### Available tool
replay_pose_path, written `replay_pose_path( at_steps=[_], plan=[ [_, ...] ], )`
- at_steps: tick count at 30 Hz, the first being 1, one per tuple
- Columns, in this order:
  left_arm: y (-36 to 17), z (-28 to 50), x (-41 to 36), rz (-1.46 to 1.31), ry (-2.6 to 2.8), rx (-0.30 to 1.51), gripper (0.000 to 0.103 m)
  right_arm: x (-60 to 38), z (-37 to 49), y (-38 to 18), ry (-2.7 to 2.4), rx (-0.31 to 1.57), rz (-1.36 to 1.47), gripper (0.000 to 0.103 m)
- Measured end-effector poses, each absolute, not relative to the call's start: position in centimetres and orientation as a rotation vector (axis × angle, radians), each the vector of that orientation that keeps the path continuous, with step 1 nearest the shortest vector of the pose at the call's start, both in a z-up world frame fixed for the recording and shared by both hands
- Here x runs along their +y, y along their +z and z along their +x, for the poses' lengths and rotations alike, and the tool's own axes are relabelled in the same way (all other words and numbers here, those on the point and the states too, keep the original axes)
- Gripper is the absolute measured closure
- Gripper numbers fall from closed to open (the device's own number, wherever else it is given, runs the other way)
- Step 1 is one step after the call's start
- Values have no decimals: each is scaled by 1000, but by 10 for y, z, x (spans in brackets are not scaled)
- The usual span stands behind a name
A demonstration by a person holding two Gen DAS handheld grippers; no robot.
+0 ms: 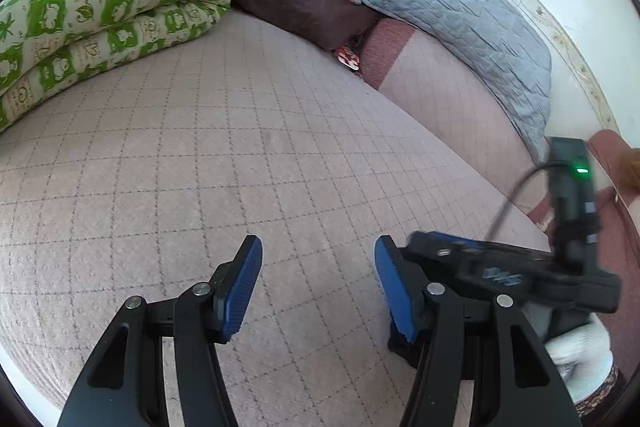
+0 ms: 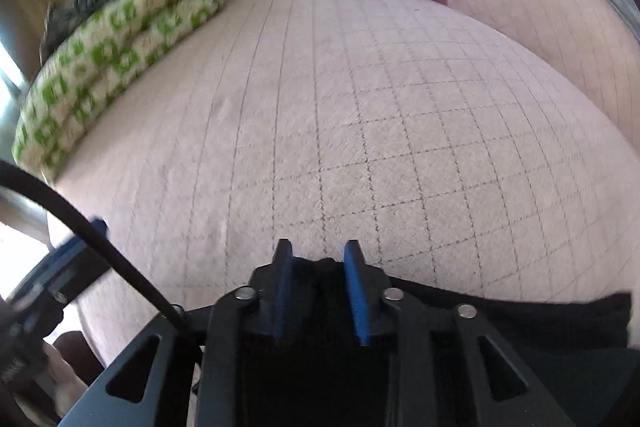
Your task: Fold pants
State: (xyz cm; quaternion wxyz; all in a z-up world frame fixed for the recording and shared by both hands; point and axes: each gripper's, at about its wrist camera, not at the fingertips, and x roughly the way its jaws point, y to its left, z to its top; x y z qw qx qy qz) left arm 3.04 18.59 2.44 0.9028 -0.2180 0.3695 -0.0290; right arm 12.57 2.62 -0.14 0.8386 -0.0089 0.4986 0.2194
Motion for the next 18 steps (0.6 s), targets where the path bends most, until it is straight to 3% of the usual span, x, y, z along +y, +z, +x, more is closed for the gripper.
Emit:
replay_pose_path(
  at_steps=[3,5,8,15,18],
  plan=[
    [26,28,182,-451,-93,756,45,-20,114,17,405,1005,12,71],
    [29,26,174,-444,-122,750,45,-62,113,26,308,986,-4,59],
    [34,23,151,-383,-194,739,43,-127,119,31,109,986,-69,54],
    [21,22,96,-233,-283,810,43,-186,138,-5,50,1110,-146,51],
    [13,26,88,-234,-298,848,43,-199,147,-22,57,1117,-214,34]
  ],
)
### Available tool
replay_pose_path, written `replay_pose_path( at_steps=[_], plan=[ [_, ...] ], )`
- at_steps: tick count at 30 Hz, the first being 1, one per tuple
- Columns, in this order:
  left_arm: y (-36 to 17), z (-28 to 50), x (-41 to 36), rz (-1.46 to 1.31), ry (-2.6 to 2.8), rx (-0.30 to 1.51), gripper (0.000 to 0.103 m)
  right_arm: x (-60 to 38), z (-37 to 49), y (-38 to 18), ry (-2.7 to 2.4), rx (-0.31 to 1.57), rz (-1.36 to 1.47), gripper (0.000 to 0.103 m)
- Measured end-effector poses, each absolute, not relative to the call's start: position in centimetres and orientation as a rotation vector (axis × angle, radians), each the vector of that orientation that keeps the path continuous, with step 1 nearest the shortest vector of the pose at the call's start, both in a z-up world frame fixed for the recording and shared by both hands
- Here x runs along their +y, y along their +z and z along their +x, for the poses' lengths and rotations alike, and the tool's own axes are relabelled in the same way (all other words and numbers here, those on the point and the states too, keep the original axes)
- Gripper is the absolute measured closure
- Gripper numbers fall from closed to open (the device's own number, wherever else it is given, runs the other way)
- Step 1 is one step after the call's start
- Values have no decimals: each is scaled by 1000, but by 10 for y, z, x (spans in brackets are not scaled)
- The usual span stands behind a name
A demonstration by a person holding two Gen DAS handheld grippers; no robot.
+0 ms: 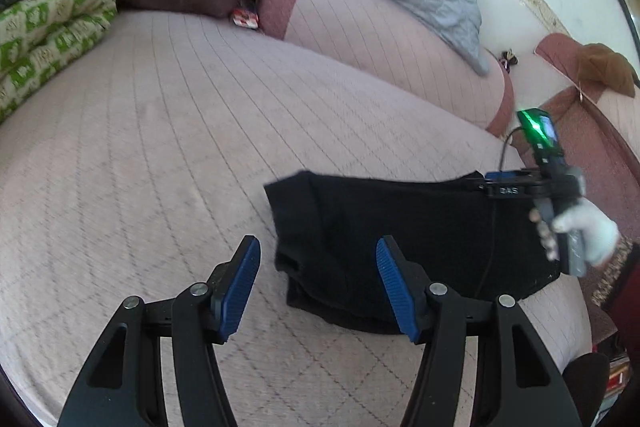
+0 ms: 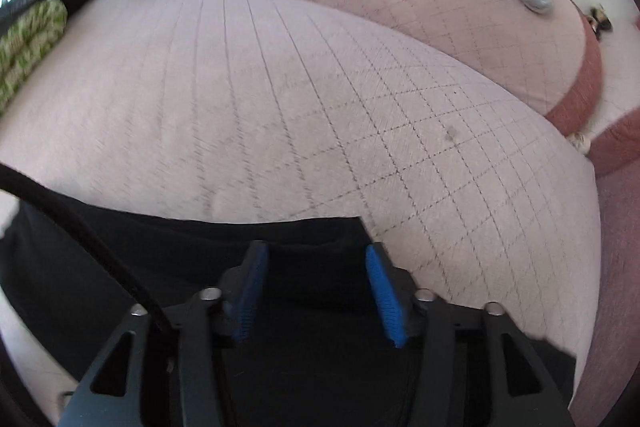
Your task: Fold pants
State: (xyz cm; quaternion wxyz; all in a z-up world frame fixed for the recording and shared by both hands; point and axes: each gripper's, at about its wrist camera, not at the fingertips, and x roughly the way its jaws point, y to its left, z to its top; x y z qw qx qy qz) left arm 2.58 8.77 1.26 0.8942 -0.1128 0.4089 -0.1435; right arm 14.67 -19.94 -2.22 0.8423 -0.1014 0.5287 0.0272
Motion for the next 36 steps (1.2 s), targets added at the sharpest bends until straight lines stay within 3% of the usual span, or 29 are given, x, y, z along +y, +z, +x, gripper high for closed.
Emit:
replay_pose_path(
  at_steps=[2,3,4,6,13,14,19,23,27,29,30,36],
  plan=[
    [9,27,84,-218,-292,856,43,-204,153,-32,76,1115,-217,32],
    [8,27,82,-205,-289,859,43,-215,149,-33,103,1115,-176,41],
    [7,26,81,-198,-289,860,43,-222,148,-32,149,1120,-103,66],
    [4,27,76,-177,-288,868,43,-226,148,-28,142,1112,-90,88],
    [-5,32,66,-145,-298,892,43,-240,182,-18,29,1097,-93,97],
    [-6,32,67,-145,-297,895,43,-238,187,-22,13,1106,-117,103],
    [-7,35,71,-176,-305,907,43,-245,206,-16,-93,1044,-102,103],
    [-4,32,72,-172,-303,891,43,-247,191,4,-107,1013,-41,93],
    [-2,31,76,-188,-297,889,43,-237,142,11,-38,1014,-21,88],
    [-2,31,81,-212,-297,892,43,-238,107,8,-11,1016,36,74],
    [-2,31,86,-237,-301,900,43,-243,91,4,-13,1017,59,71],
    [-7,33,100,-338,-293,931,43,-329,18,-7,-216,931,248,70]
  ],
)
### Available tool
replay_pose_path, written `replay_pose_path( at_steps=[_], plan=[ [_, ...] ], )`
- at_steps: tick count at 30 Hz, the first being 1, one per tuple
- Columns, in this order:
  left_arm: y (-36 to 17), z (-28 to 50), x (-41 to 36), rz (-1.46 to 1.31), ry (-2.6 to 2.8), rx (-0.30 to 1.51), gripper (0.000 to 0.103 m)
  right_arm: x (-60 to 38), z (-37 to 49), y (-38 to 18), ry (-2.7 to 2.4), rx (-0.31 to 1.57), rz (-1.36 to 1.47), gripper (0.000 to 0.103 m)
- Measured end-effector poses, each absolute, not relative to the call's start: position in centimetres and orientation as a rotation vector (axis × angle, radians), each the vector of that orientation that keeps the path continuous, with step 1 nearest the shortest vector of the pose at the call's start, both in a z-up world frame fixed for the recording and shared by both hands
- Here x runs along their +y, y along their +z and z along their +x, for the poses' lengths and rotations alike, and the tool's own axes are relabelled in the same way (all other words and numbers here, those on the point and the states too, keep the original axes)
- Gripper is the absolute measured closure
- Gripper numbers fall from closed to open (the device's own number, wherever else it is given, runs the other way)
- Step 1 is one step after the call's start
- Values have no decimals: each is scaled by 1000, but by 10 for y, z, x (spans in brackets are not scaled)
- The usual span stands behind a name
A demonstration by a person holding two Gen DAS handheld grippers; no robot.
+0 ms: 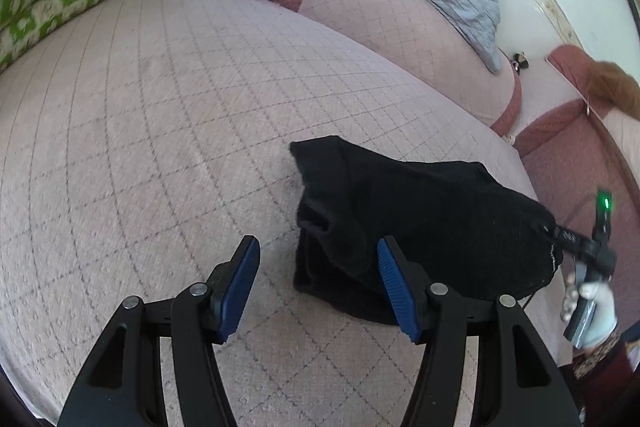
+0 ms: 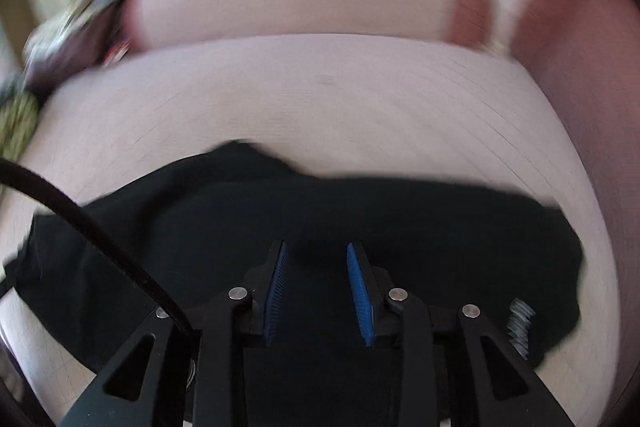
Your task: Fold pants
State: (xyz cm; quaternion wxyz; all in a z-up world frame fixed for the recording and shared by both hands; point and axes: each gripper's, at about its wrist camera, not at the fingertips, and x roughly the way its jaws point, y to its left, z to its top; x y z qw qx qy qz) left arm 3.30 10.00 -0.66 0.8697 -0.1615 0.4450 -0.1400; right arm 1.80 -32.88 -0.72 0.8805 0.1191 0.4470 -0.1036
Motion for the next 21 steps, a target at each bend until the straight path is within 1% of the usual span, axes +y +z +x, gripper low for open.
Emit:
replay_pose_path(
  at_steps=[3,5,7,8,9,10,12,13,17,19,21],
  plan=[
    [-7,32,101,-356,-284,930,42,-403,-17,-17,-285,871,482,71],
    [-7,32,101,-361,-287,930,42,-448,-44,-28,-236,780,741,89],
    [-9,31,100,-361,-292,933,42,-470,-65,-36,-257,712,888,91],
    [-9,31,101,-364,-291,932,42,-473,-70,-34,-267,689,903,90],
    [-9,31,101,-361,-283,933,42,-471,-72,-28,-299,688,869,90],
    [-11,33,101,-352,-264,941,42,-462,-71,-18,-317,694,803,83],
    [-17,36,105,-364,-243,967,41,-440,-66,-4,-289,699,729,82],
    [-18,37,108,-388,-245,966,41,-420,-58,8,-253,705,670,79],
    [-17,35,118,-438,-230,965,40,-342,-22,38,-73,747,485,63],
    [-15,32,125,-415,-179,961,41,-298,-3,45,31,789,392,62],
    [-14,30,131,-404,-135,964,46,-240,23,47,151,838,303,62]
  ],
)
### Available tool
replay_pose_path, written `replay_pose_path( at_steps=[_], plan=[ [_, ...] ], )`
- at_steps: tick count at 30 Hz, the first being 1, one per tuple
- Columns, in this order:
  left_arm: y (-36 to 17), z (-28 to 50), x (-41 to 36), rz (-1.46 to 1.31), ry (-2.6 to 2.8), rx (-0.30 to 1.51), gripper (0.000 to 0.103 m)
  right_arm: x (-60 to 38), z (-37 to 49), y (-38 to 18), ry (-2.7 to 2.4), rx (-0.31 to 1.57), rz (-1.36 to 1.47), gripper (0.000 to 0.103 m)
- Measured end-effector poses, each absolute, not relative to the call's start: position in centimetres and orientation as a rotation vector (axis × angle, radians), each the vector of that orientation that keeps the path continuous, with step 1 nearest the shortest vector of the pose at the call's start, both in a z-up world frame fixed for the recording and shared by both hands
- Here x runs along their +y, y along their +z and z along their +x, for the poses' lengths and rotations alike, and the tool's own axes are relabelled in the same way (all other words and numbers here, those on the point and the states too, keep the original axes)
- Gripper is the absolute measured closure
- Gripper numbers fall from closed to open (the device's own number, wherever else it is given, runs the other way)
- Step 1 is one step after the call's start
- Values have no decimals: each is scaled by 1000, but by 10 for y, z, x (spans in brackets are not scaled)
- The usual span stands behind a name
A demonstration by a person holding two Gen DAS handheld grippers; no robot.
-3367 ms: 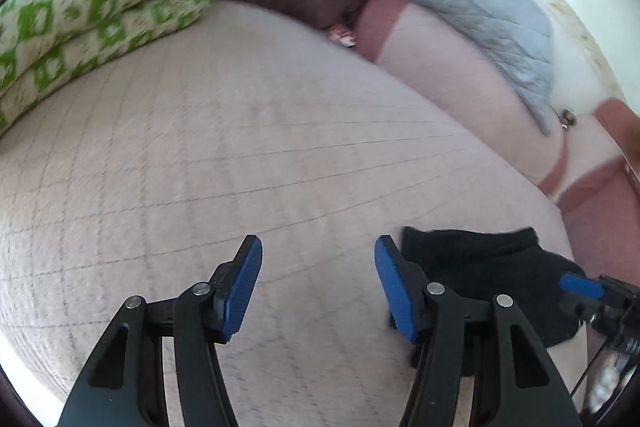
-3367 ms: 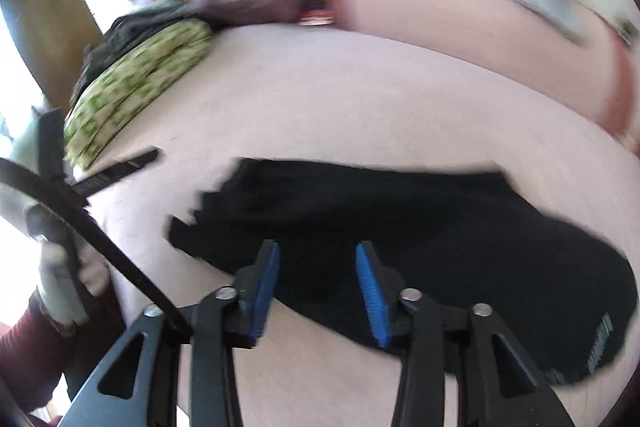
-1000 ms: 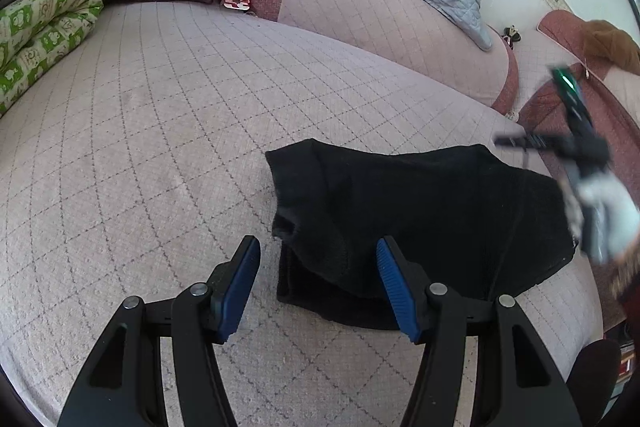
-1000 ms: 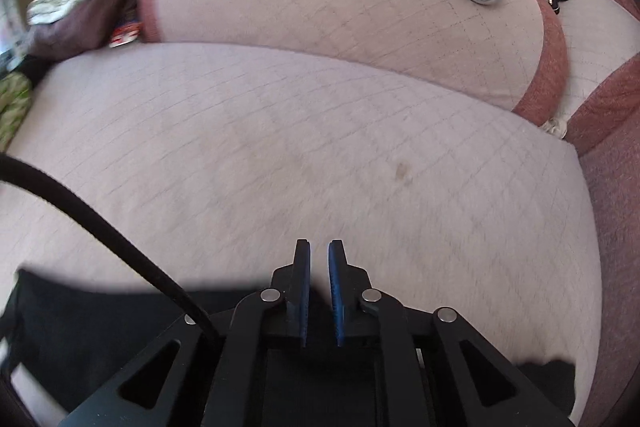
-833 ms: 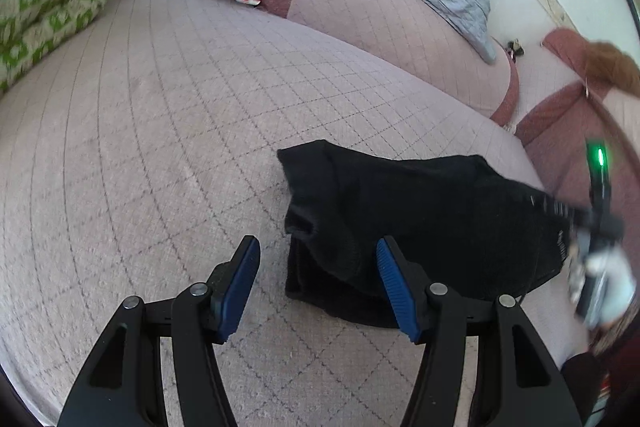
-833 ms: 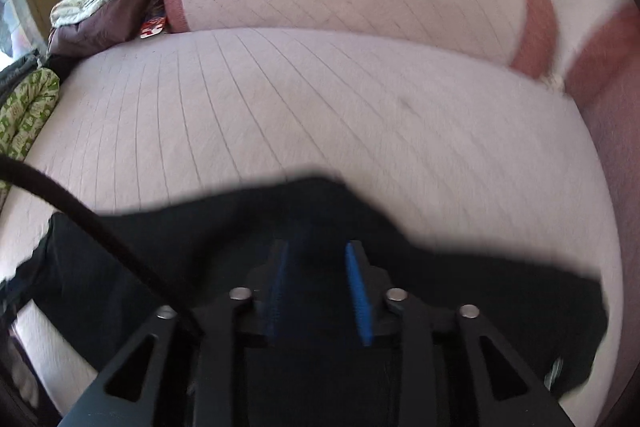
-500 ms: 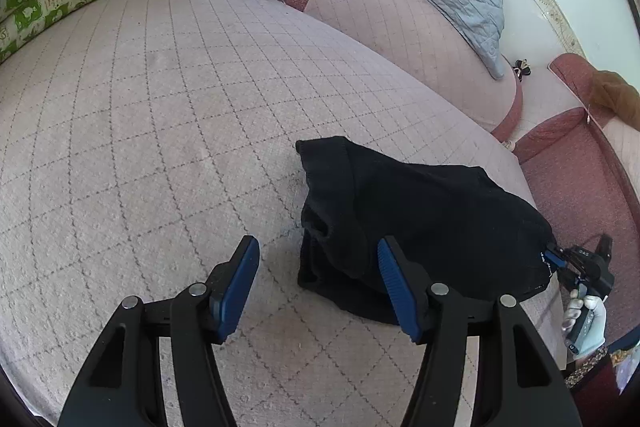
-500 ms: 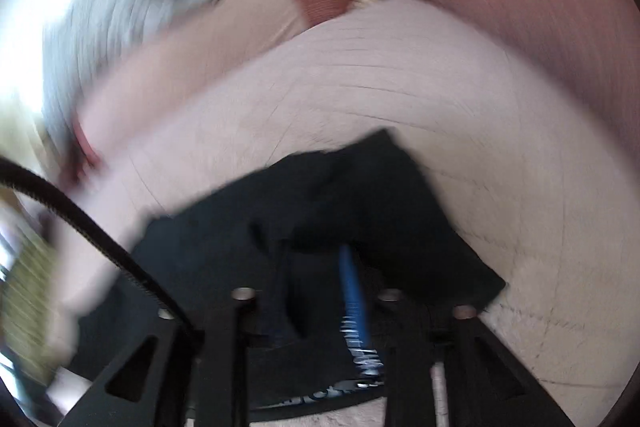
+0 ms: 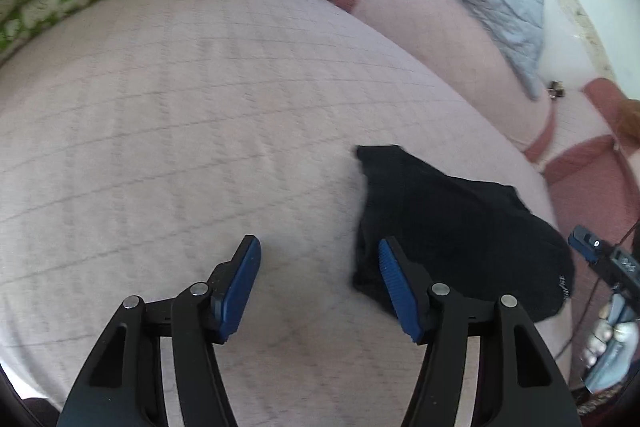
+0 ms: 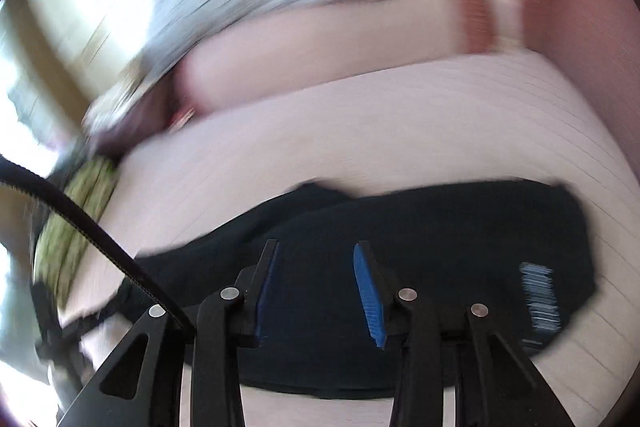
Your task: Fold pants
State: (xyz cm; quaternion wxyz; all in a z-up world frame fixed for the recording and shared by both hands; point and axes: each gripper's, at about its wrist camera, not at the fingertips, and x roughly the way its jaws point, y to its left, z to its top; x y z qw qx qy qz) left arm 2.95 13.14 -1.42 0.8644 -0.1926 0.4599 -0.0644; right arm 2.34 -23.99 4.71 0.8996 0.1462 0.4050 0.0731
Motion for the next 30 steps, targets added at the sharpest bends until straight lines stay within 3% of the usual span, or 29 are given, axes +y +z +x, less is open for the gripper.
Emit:
replay_pose_path(
  at_steps=[3,6,10,12,16,24,30],
  plan=[
    [-11,24,150,-482,-104,954,48,-163,52,43,292,895,195,61],
    [-3,17,178,-538,-25,906,48,-86,70,38,384,918,18,53],
    [-2,15,209,-628,9,887,48,2,56,17,504,933,-187,42],
    [-3,16,217,-656,18,888,48,32,48,3,520,946,-277,41],
    [-6,19,222,-687,-9,905,48,56,37,-25,481,941,-396,41],
    [-15,18,171,-722,-138,980,46,-5,94,13,493,987,-75,41],
    [-16,33,121,-510,-80,984,46,15,148,6,602,1143,-171,37]
  ],
)
